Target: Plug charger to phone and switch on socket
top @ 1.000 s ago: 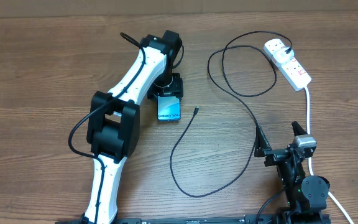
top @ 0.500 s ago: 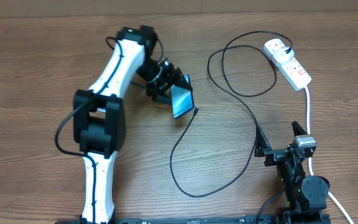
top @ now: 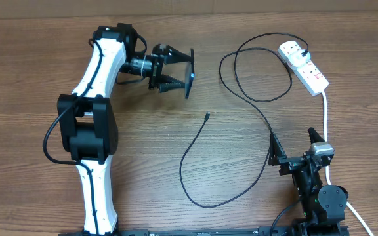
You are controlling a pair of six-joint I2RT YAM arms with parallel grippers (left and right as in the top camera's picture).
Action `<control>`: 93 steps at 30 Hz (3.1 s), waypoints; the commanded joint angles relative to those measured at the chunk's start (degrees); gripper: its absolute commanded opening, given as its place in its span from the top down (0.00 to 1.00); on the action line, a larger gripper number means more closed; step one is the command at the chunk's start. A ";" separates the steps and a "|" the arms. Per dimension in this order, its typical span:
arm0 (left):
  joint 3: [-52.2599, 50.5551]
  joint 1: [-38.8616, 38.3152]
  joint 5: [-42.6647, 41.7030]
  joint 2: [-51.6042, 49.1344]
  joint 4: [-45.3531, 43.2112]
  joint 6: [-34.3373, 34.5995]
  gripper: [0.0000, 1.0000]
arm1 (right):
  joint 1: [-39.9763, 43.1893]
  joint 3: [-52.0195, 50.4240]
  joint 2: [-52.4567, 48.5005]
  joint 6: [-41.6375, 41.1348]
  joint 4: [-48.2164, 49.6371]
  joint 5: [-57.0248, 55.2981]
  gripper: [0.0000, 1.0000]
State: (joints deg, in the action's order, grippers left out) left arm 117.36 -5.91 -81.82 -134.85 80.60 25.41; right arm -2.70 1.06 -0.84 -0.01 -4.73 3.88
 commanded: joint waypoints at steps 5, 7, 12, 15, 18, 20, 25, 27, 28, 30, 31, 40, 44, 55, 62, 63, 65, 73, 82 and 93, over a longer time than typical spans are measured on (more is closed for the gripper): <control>1.53 1.16 -8.74 0.13 0.17 1.84 0.39 | 0.15 -0.57 0.61 -0.17 0.13 -0.17 0.00; 1.53 1.16 -8.74 0.13 0.17 1.86 0.39 | 0.15 -0.57 0.61 -0.17 0.13 -0.17 0.00; 1.53 1.16 -8.74 0.13 0.22 2.67 0.44 | 0.15 -0.57 0.61 -0.17 0.13 -0.17 0.00; 1.53 1.16 -8.76 0.13 0.20 4.28 0.43 | 0.15 -0.57 0.61 -0.15 0.13 -0.17 0.00; 1.53 1.16 -8.76 0.13 0.20 4.68 0.43 | 0.15 -0.57 0.61 -0.17 0.13 -0.17 0.00; 1.53 1.16 -8.76 0.13 0.22 4.66 0.43 | 0.15 -0.57 0.63 -0.17 0.13 -0.17 0.00; 1.53 1.16 -8.76 0.13 0.20 4.63 0.43 | 0.09 -0.57 0.63 -1.49 3.45 2.23 0.00; 1.53 1.14 -8.74 0.13 0.20 4.63 0.42 | 0.09 -0.57 0.61 -9.07 5.86 14.78 0.00; 1.53 1.14 -8.74 0.13 0.20 4.63 0.42 | 0.09 -0.57 0.63 -15.15 6.16 24.20 0.00; 1.53 1.11 -8.70 0.13 0.17 4.63 0.41 | 0.09 -0.61 0.61 -30.10 11.56 39.56 0.00; 1.53 1.11 -8.68 0.13 0.20 4.63 0.42 | 0.09 -0.61 0.61 -34.62 14.99 39.67 0.00; 1.53 1.07 -8.74 0.13 0.24 5.55 0.43 | 0.22 15.28 -2.71 -34.01 23.10 33.62 0.00; 1.53 1.07 -8.72 0.13 0.22 5.97 0.44 | 0.20 34.91 -13.73 -17.94 -8.20 27.06 0.00; 1.53 1.03 -6.40 0.13 0.22 9.07 0.46 | 0.07 69.92 -51.67 -13.86 -38.49 51.91 0.00; 1.53 0.57 -3.06 0.13 0.22 10.40 0.45 | -9.86 70.01 -63.89 -18.67 -31.39 40.04 0.01; 1.53 0.42 -2.51 0.13 0.22 10.40 0.46 | -12.52 70.20 -64.87 -18.82 -31.82 34.12 0.01; 1.53 0.00 -1.33 0.13 0.22 10.40 0.46 | -19.37 71.49 -67.30 -22.25 -33.66 17.18 0.00; 1.53 -2.08 4.52 0.13 0.20 10.86 0.45 | -33.11 84.04 -80.65 -34.45 -44.96 -9.40 0.00; 1.53 -5.11 6.91 0.13 -0.98 12.07 0.46 | -33.35 86.44 -88.06 -46.73 -44.68 -12.28 0.10; 1.53 -5.38 7.89 0.13 -1.18 19.04 0.45 | -35.21 86.33 -89.83 -54.10 -47.82 -18.69 0.27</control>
State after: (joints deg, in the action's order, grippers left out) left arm 117.38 -11.38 -72.12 -134.85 79.50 41.23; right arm -36.71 86.26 -89.76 -50.59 -52.60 -11.88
